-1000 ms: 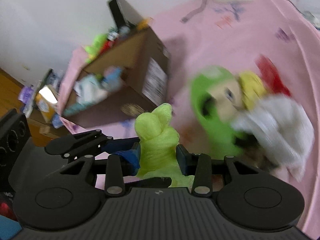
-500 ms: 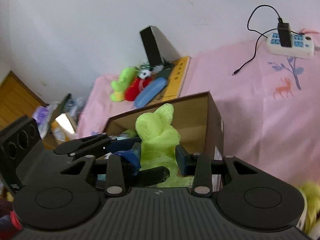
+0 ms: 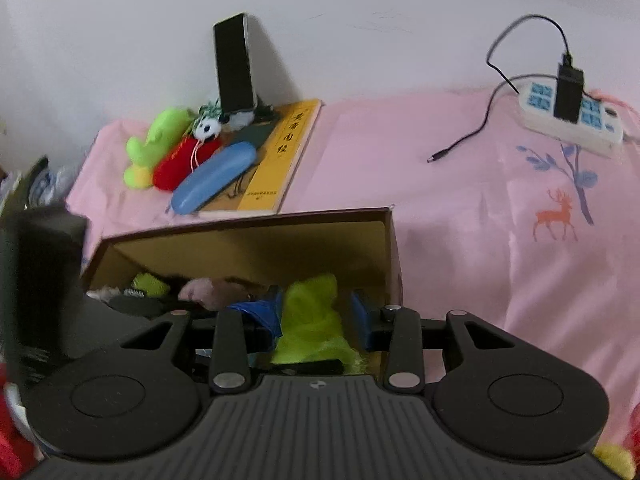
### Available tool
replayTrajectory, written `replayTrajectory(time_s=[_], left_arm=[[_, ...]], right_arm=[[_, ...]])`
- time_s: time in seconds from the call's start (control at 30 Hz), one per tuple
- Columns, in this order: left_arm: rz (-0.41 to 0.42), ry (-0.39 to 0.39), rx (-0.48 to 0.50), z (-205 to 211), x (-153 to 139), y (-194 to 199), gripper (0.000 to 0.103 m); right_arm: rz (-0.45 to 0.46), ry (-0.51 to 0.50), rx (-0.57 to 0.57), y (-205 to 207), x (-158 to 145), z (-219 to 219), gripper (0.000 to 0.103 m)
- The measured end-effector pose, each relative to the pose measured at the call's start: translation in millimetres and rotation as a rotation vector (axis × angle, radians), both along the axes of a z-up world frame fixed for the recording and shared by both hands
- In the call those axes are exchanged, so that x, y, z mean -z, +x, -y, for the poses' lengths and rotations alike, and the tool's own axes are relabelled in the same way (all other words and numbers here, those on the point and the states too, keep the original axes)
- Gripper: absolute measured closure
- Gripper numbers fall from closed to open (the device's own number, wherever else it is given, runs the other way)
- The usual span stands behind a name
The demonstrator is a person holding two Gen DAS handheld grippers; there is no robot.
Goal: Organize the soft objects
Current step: 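Move the open right gripper back to the pile of soft toys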
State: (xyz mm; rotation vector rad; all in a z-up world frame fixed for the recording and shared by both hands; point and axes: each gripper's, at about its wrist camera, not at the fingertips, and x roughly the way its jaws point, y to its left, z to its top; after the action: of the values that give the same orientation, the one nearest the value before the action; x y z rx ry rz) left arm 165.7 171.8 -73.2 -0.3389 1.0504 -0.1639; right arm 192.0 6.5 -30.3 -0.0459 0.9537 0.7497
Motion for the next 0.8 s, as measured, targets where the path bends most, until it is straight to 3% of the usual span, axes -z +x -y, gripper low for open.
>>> replayTrajectory(time_s=[0.13,0.33,0.63,0.8], left_arm=[[-0.024,-0.032,0.021,7.6,8.4,8.4,0.034],[0.031,-0.019,0.035,15.3,-8.3,4.9,0.029],[0.164,0.089,-0.045,16.8,-65.0,-38.0,0.029],[0.266,0.075,-0.054,41.0,-99.0,-72.2,0.028]], right_arm=[[0.010,0.050,0.028,-4.9,-10.5,14.6,0.082],[0.015,0.126,0.083,-17.0,-20.2,45.1,0.082],[0.042,0.185,0.166,-33.9,-39.7,127.1,0.082],[0.029,0.185,0.254,-37.6,-38.3,189.2,0.082]])
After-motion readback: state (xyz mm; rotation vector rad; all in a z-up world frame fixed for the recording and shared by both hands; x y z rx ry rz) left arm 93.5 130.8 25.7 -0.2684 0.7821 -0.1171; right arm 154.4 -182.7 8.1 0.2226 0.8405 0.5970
